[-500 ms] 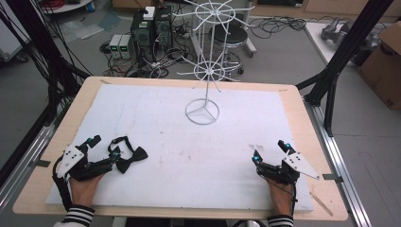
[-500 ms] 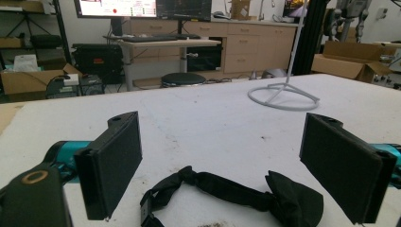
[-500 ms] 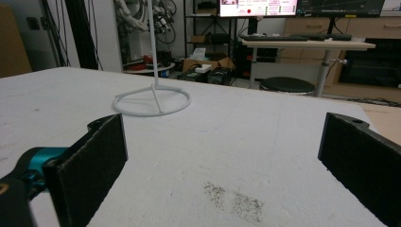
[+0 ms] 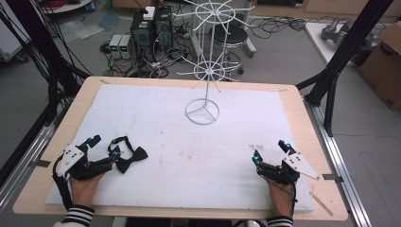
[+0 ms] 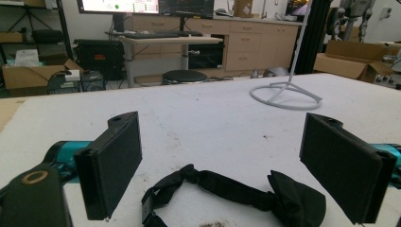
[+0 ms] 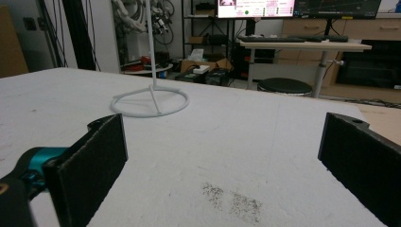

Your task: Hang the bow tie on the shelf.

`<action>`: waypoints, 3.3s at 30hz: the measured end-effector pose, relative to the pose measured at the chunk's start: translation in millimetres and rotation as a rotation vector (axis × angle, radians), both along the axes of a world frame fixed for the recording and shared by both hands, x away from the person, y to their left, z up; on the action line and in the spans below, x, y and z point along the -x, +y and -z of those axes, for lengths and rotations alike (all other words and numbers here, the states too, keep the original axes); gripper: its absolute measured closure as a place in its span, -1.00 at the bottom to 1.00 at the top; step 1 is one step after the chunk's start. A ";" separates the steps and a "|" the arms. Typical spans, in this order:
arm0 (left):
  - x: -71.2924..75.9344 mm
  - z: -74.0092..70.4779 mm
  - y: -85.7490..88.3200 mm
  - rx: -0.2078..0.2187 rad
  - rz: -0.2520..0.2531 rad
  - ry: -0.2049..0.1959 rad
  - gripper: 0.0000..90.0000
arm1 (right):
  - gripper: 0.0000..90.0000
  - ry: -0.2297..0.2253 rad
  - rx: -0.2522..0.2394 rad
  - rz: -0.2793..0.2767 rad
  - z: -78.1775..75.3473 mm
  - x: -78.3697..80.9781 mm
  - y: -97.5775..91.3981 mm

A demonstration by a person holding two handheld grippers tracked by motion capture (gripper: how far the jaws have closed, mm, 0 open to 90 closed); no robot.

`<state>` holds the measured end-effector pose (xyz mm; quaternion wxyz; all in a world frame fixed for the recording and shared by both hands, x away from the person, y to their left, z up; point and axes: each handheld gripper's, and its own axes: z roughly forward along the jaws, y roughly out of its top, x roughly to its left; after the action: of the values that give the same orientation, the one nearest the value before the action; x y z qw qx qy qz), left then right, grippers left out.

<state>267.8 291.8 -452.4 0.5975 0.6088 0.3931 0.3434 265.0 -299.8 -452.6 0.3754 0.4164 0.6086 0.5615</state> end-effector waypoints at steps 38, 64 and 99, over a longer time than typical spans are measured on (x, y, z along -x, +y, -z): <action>1.3 -34.4 -16.9 -0.197 0.146 0.142 -0.69 | -0.98 0.005 -0.001 -0.006 -0.1 -0.3 0.1; -31.3 -61.5 -50.4 -0.605 0.326 0.474 -0.28 | -0.98 0.006 0.005 0.001 -0.2 -0.6 0.3; -52.2 -41.4 -66.2 -0.720 0.349 0.727 0.33 | -0.98 -0.002 0.010 0.008 -0.1 0.4 1.3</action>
<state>320.0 225.7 -411.0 0.2245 0.9109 0.3249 0.1193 264.6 -298.5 -452.5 0.3806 0.4164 0.6092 0.5574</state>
